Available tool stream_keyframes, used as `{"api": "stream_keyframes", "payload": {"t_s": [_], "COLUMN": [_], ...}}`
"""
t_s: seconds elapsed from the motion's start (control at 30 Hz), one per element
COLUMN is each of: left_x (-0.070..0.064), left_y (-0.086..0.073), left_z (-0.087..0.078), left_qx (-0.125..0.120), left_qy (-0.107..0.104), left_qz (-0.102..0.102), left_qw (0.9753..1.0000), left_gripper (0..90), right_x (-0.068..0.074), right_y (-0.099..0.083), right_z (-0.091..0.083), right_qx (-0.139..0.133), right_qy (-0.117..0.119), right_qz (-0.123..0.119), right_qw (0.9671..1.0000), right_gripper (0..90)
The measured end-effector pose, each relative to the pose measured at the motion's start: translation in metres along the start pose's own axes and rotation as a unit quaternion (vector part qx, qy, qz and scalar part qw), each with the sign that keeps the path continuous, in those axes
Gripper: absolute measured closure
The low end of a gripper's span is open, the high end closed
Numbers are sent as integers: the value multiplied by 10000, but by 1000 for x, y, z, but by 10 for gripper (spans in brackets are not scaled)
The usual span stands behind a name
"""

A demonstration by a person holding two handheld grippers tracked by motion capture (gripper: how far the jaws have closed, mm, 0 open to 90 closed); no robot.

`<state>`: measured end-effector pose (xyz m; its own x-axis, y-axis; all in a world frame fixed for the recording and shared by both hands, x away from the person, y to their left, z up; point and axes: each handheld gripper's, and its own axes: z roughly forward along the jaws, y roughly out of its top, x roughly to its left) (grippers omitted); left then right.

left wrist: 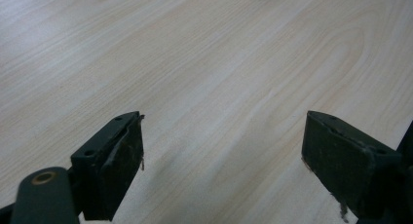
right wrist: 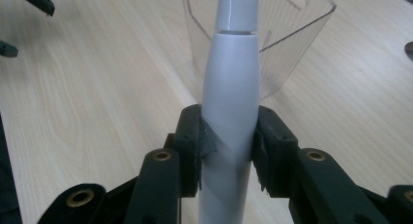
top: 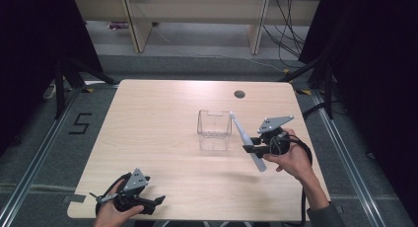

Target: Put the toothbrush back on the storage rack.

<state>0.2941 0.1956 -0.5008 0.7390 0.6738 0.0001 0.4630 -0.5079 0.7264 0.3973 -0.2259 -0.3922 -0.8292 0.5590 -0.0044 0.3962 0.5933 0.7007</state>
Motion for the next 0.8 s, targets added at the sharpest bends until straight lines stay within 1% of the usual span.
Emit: {"api": "stream_keyframes", "payload": {"t_s": [0.03,0.07,0.1,0.13,0.17,0.2,0.23,0.3,0.33,0.37,0.4,0.47,0.5,0.53,0.57,0.6,0.63,0.67,0.7,0.73,0.77,0.8], "left_x": [-1,-1,-2,-2,-4,-4,-1,-1,-1,-3,-4,-3,0,0,-1,-1,0,-4,-4,-4,-2,-2], "left_y": [0,0,0,-1,-1,-1,0,0,0,-1,-1,-1,0,0,0,0,0,-1,-1,-1,-1,-1], "left_z": [0,0,1,1,1,1,0,0,0,1,1,1,0,0,0,0,0,1,1,1,0,-1], "left_qx": [-33,-33,-28,-29,-94,-94,-20,-26,-24,-79,-87,-87,-9,-24,-25,-25,-12,-101,-89,-90,-28,-12], "left_qy": [-28,-28,-54,-63,-85,-85,-25,-28,-38,-75,-85,-83,-20,-22,-31,-31,16,-88,-86,-86,-81,-76], "left_qz": [-81,-81,-111,-118,-207,-207,-66,-66,-62,-186,-210,-201,-19,-23,-84,-84,10,-202,-203,-193,-95,-79], "left_qw": [10000,10000,9999,9999,9997,9997,10000,10000,10000,9998,9997,9997,10000,10000,10000,10000,10000,9997,9997,9997,9999,9999], "left_gripper": [147,147,147,148,147,147,147,147,147,147,147,147,147,147,147,147,147,147,147,147,147,147], "right_x": [0,0,-4,-5,-5,-7,-7,-8,-10,-10,-11,-12,-12,-13,-13,-13,-13,-13,-15,-15,-14,-15], "right_y": [1,1,5,6,8,10,13,18,20,23,26,31,33,36,38,38,40,45,46,48,50,51], "right_z": [-1,-1,-3,-3,-5,-6,-7,-8,-9,-9,-10,-10,-10,-11,-10,-10,-11,-12,-12,-12,-11,-10], "right_qx": [-37,-37,-100,-198,-190,-252,-283,-322,-388,-411,-436,-483,-510,-540,-602,-602,-681,-747,-826,-816,-833,-870], "right_qy": [4,4,-63,-99,-112,-74,-63,-117,-136,-139,-136,-126,-117,-149,-136,-136,-146,-73,-137,-145,-116,-143], "right_qz": [112,112,6,46,65,65,121,129,71,84,66,85,102,90,57,57,79,135,44,45,115,116], "right_qw": [9999,9999,9999,9997,9997,9996,9995,9993,9991,9990,9989,9987,9986,9984,9981,9981,9975,9971,9965,9965,9964,9960], "right_gripper": [665,665,665,665,665,665,665,665,665,665,665,665,665,665,665,665,665,665,665,665,665,665]}}
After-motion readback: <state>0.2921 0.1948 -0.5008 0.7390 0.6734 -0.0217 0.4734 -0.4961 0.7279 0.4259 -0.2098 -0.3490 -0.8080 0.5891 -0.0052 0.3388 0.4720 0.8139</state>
